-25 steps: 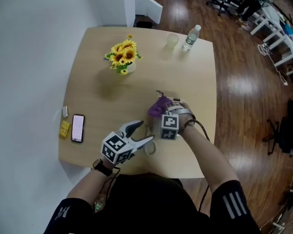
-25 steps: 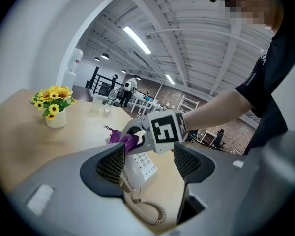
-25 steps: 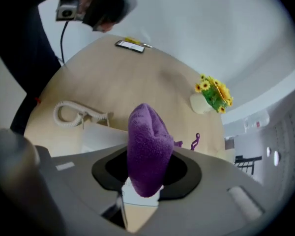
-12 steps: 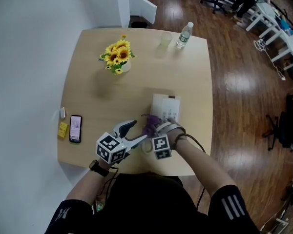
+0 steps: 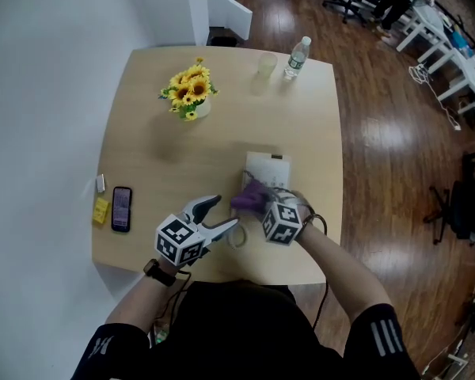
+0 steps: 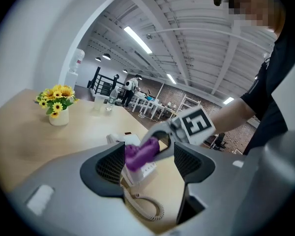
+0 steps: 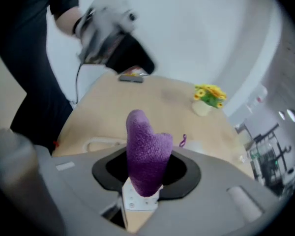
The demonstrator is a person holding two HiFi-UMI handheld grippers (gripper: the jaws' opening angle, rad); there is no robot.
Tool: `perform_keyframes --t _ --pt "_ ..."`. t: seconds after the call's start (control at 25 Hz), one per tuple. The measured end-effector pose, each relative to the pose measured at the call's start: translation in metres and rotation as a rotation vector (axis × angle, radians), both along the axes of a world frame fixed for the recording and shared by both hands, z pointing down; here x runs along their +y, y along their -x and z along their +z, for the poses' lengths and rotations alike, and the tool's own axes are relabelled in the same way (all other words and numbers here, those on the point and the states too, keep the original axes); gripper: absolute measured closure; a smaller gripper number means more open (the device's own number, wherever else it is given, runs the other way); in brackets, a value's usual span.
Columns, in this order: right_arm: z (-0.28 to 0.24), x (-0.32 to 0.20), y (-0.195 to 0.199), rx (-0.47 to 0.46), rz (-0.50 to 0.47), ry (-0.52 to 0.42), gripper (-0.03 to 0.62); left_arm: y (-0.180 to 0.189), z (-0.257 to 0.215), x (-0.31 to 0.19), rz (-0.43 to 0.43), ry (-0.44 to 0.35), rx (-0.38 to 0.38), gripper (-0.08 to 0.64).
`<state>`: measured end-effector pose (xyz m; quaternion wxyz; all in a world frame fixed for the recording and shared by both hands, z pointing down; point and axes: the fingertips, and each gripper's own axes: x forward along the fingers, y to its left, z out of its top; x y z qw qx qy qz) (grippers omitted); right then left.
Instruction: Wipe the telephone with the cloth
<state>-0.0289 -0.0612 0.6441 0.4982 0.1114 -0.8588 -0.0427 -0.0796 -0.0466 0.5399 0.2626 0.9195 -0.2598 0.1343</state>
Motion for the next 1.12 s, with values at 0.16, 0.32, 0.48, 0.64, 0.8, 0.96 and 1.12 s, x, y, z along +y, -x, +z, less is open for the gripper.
perform_keyframes --t 0.16,0.32,0.48,0.64,0.8,0.96,1.12 --pt "-0.038 -0.092 -0.023 -0.092 0.263 0.002 0.451 -0.001 0.001 -0.001 -0.003 -0.009 0.000 0.252" --pt "-0.032 -0.133 -0.033 -0.058 0.333 0.020 0.451 -0.004 0.002 0.003 0.001 -0.002 -0.008 0.252" --pt "0.005 -0.126 -0.036 -0.014 0.360 0.101 0.452 0.001 0.001 0.002 -0.014 0.001 -0.015 0.252" --pt "0.026 -0.088 -0.032 -0.005 0.323 0.112 0.453 0.011 0.005 -0.004 -0.042 0.001 -0.030 0.252" --pt "0.037 -0.043 -0.028 0.005 0.258 0.122 0.453 0.015 0.014 -0.013 -0.056 0.007 -0.039 0.252" --pt "0.056 0.006 -0.025 0.079 0.149 0.116 0.453 0.010 0.017 -0.025 -0.057 0.008 -0.049 0.252" --pt "0.070 0.037 -0.024 0.113 0.087 0.131 0.453 0.004 0.024 -0.038 -0.066 0.010 -0.084 0.252"
